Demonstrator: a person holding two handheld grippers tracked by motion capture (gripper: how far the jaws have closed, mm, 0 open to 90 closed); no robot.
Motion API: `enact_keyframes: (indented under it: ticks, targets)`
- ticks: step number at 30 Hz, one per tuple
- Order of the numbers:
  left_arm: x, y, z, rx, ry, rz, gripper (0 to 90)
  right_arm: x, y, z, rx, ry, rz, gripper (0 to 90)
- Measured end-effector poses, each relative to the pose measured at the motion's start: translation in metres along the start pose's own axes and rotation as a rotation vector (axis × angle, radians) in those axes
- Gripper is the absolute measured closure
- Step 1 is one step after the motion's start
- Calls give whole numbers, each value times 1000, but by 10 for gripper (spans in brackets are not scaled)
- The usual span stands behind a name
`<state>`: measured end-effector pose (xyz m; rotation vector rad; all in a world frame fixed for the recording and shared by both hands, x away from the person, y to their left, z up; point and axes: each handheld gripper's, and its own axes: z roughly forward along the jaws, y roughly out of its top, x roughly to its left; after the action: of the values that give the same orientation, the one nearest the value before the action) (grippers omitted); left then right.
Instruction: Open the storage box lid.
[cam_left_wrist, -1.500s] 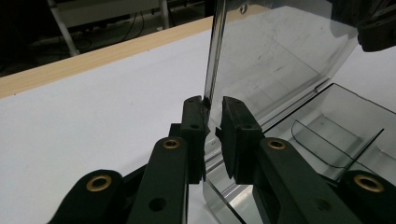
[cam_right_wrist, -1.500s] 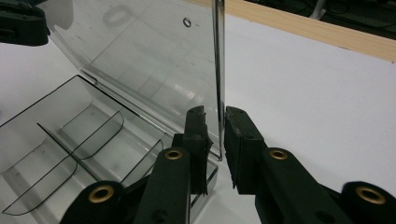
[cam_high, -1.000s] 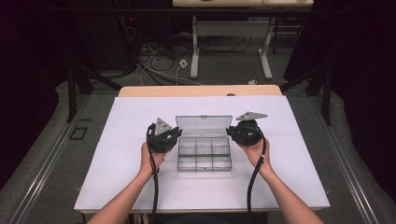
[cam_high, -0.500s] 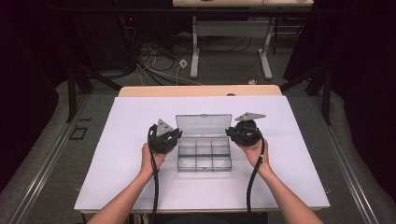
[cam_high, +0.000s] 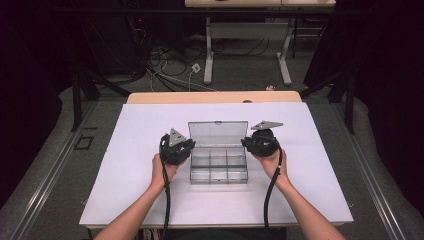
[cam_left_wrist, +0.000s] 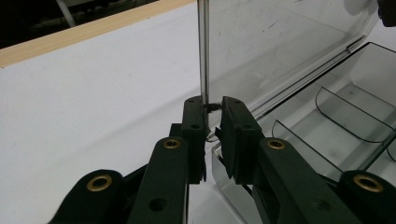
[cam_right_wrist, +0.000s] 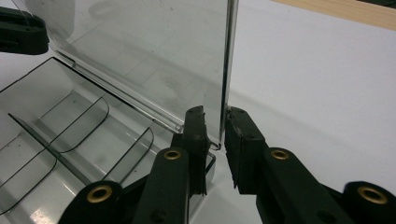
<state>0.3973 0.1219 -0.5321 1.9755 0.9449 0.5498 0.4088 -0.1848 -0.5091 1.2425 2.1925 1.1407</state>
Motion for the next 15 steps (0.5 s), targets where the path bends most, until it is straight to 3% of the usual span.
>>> enact_keyframes:
  ticks: [15]
  targets:
    - [0,-4,4,23,20,16,779,1,-1,6,19,-20,4,755]
